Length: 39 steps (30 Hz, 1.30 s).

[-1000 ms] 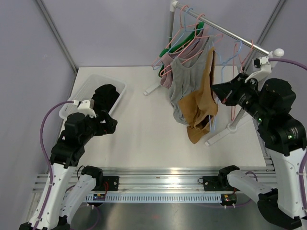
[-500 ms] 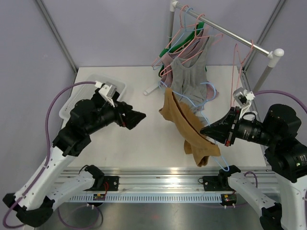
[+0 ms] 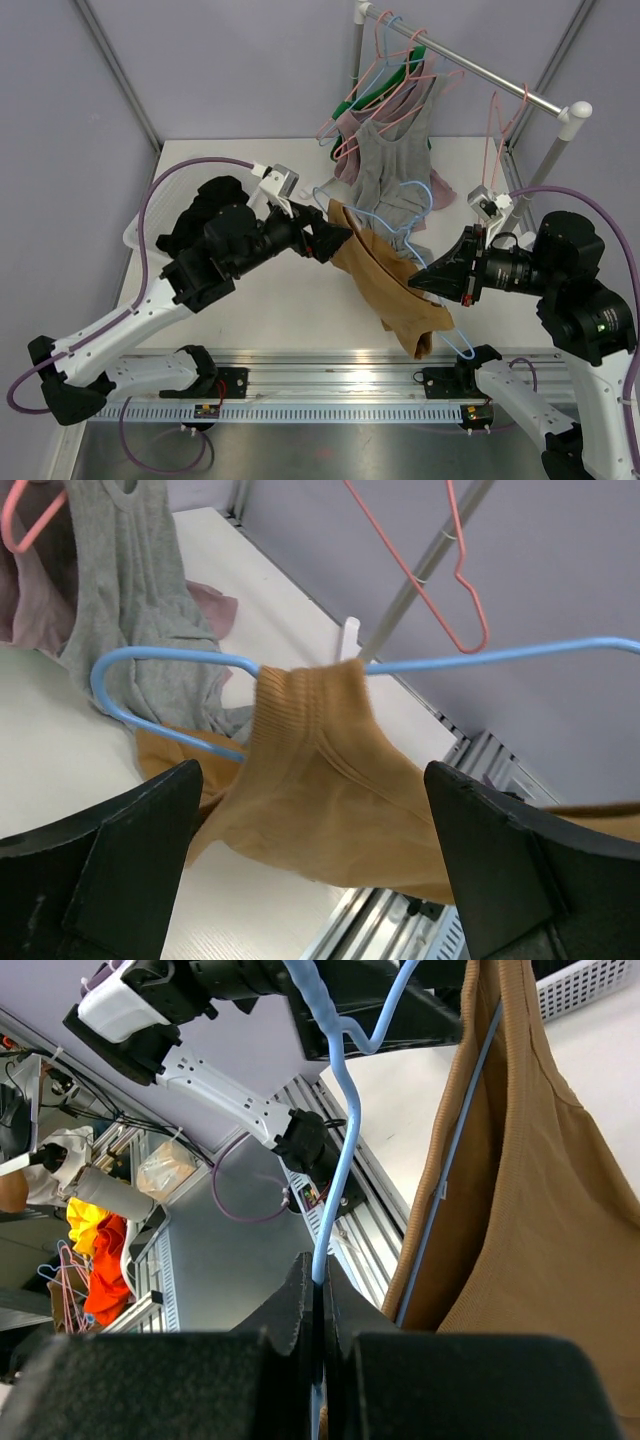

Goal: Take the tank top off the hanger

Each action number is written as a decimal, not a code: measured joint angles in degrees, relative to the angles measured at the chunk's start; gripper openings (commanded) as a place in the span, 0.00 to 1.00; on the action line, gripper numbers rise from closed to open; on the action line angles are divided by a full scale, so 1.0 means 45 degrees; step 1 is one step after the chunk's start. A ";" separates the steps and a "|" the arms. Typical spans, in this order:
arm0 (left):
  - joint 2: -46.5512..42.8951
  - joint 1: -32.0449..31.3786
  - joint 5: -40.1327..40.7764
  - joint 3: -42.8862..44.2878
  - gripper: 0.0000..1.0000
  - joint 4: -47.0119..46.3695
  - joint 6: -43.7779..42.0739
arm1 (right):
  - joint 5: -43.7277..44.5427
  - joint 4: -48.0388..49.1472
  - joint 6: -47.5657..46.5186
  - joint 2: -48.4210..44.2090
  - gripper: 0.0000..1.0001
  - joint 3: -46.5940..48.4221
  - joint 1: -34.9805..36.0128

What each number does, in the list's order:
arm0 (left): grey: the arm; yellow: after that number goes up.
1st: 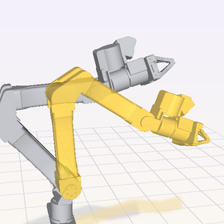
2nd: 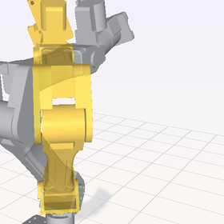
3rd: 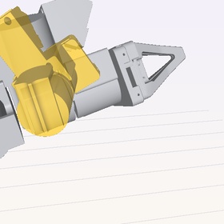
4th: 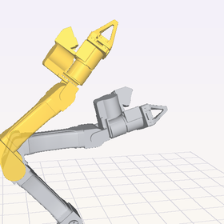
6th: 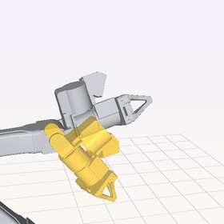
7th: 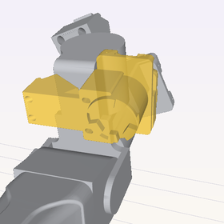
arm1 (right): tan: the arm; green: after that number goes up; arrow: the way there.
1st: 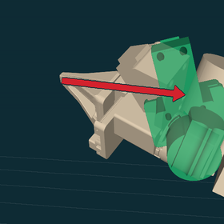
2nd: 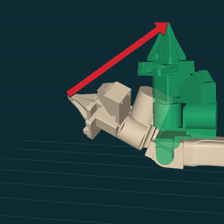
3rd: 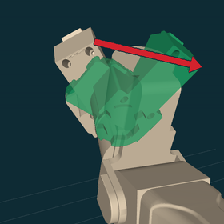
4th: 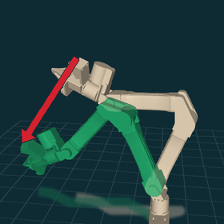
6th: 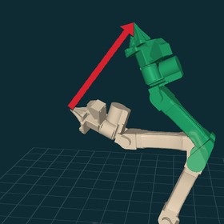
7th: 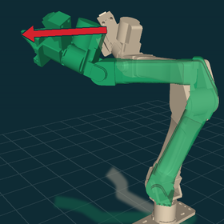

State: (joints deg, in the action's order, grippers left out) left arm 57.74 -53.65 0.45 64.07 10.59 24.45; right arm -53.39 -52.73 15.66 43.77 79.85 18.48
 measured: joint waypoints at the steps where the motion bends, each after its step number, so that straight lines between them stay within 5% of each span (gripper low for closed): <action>1: 0.0170 -0.0024 0.0180 0.0044 0.86 -0.0083 0.0005 | -0.0063 0.0078 0.0034 -0.0058 0.00 0.0000 0.0000; 7: 0.0826 -0.0092 0.1025 0.0359 0.42 -0.0214 -0.0029 | -0.0189 0.0321 0.0136 -0.0155 0.00 -0.0024 0.0000; 8: 0.0874 -0.0097 0.1141 0.0389 0.27 -0.0204 -0.0049 | -0.0194 0.0364 0.0141 -0.0155 0.00 -0.0029 0.0000; 14: 0.0937 -0.0151 0.1685 0.0602 0.00 -0.0034 -0.0102 | 0.0146 0.0418 0.0024 -0.0170 0.00 -0.0151 0.0000; 29: -0.1583 0.0593 0.8320 0.0695 0.00 0.4260 0.1588 | -0.0850 0.0544 -0.0787 0.0165 0.00 -0.0670 0.0981; 34: -0.1889 0.0971 0.7650 0.0748 0.00 0.4687 0.1559 | -0.1258 0.1690 -0.0753 -0.0287 0.00 -0.0971 0.1025; 39: -0.3143 0.1137 0.3687 -0.1413 0.00 0.2880 0.0801 | -0.0272 0.5600 0.1025 -0.1836 0.00 -0.3449 0.1073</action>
State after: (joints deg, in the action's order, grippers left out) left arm 43.59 -48.53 17.04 57.71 23.55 28.05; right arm -54.61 -27.53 20.27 35.51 64.34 23.31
